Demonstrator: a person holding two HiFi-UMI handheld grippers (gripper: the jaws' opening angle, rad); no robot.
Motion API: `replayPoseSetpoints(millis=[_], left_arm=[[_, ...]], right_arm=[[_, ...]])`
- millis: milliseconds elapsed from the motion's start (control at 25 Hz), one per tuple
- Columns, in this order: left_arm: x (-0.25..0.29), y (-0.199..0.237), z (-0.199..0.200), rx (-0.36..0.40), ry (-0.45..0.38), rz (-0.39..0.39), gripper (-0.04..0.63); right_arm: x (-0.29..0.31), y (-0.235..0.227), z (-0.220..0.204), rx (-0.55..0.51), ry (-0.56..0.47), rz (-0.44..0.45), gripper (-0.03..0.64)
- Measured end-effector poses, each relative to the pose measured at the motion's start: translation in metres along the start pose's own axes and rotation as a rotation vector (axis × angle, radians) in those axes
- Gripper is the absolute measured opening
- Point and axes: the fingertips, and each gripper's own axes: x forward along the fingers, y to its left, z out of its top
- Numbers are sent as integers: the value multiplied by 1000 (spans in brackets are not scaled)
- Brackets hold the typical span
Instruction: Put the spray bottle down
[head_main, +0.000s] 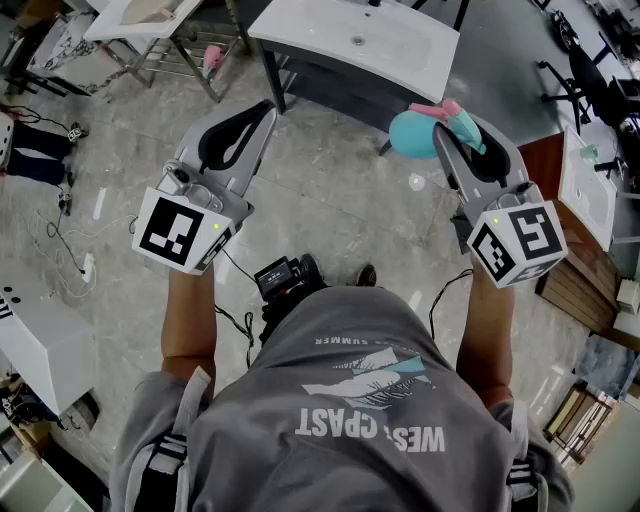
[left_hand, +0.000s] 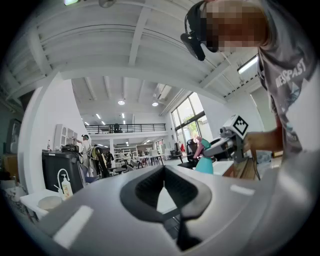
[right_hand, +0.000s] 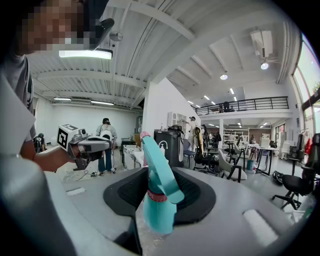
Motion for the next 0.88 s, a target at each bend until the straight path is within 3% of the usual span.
replayPoseSetpoints(millis=[600,880], left_arm=[[-34,43,-7,-21,-32,0,3],[-23,44,-17,-43,-16,3,3]], right_arm=[[31,36,14,11,-3,-21,146],[43,23,12,52,-14,0,146]])
